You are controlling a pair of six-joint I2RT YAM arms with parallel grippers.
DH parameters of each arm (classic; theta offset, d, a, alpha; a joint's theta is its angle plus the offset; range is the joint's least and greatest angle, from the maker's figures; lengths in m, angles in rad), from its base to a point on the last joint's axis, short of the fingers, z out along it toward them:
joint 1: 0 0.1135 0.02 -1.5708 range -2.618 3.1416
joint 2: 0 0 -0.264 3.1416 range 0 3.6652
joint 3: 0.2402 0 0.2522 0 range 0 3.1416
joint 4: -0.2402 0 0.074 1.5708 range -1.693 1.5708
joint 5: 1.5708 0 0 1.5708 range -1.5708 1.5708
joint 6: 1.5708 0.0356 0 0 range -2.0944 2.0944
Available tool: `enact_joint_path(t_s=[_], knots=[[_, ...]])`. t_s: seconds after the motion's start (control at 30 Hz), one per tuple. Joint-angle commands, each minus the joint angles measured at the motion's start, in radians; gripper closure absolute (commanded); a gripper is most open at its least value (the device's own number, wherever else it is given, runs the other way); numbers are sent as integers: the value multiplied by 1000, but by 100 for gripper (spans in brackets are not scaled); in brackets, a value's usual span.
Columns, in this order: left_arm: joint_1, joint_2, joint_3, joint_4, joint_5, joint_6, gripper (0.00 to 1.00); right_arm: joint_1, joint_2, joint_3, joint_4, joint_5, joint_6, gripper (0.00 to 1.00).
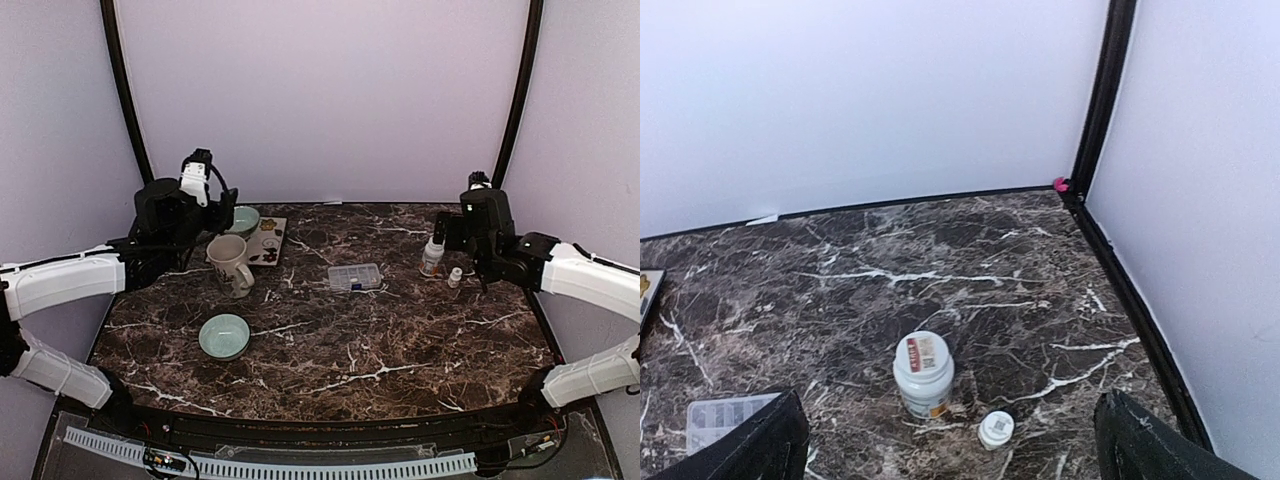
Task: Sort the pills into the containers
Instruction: Reset both arms
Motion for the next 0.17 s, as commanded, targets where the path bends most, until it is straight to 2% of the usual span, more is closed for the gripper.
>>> enact_joint_path(t_s=[0.0,0.13], knots=[[51,-113,-77,92,-59,-32,28,-42,-84,-51,-13,69,35,0],[75,-138,-93,88,-54,-37,21,-68,-114,-70,-16,69,46,0]])
